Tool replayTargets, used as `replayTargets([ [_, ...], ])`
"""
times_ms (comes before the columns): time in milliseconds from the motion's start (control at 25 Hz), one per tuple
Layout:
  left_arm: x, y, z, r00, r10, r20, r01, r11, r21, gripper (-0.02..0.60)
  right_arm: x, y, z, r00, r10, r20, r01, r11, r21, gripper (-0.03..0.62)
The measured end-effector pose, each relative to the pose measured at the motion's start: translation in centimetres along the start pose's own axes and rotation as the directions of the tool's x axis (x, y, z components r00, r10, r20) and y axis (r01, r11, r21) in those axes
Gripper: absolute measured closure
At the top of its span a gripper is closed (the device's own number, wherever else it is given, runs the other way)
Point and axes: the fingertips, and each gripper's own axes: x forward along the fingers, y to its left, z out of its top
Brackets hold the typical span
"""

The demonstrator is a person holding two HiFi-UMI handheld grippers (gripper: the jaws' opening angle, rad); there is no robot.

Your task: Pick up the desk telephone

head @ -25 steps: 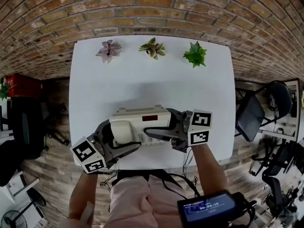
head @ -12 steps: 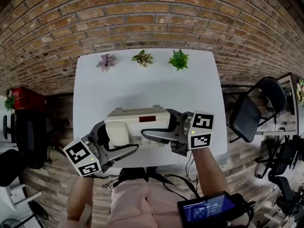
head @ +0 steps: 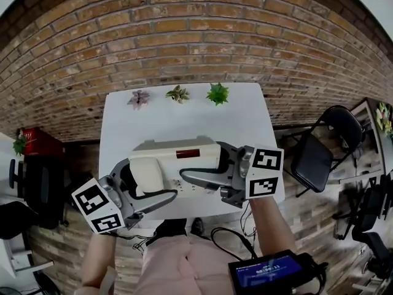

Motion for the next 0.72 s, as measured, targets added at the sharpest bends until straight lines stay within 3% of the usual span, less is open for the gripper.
replayTargets([
  [280,0.0,-3.0,2.6,1.0,-0.001,0.005,0.001,0.998,0.056,0.133,-1.4,2.9,2.2,1.0,-0.007,0.029,0.009,0.999,-0.05,0.356],
  [720,0.3,-4.8,2.8,1.0,-0.003,0.003,0.002,0.998,0.057,0.133,-2.4,4.5,2.8,0.999,-0.021,0.039,0.024,0.997,-0.072,0.356],
])
